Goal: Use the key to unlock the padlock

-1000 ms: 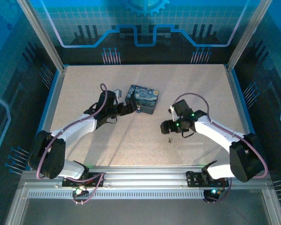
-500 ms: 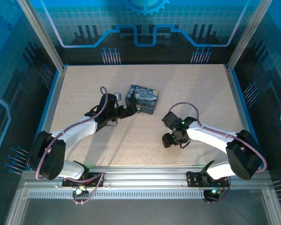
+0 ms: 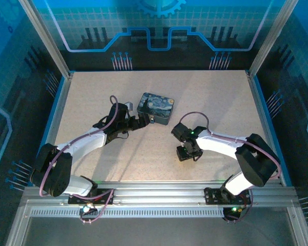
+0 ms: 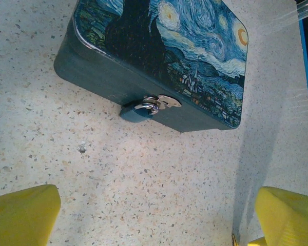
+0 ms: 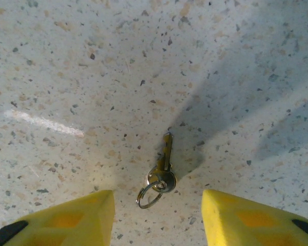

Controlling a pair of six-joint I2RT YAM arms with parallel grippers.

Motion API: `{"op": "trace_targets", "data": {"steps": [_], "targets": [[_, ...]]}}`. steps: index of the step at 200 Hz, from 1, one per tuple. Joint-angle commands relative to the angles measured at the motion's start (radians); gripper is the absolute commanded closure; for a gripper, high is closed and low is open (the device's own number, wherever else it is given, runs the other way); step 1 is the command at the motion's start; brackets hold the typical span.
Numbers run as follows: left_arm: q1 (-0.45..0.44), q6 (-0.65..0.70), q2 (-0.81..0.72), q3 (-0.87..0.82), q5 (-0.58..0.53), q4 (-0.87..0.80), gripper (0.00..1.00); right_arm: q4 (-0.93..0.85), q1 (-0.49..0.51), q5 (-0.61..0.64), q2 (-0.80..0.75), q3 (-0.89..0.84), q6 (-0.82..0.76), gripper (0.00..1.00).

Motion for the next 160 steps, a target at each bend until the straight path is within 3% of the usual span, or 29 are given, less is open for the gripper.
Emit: {"op": "trace_targets", "data": {"steps": [1, 160], "targets": [[-0.007, -0.008, 0.0, -0.013, -0.018, 0.011, 0.01, 0.002, 0.014, 0.014, 0.017, 0.022, 0.009, 0.55], [-0.006, -0.001, -0.013, 0.0, -0.025, -0.017, 0.01, 0.008, 0.012, 0.04, 0.026, -0.003, 0.032, 0.83]]}}
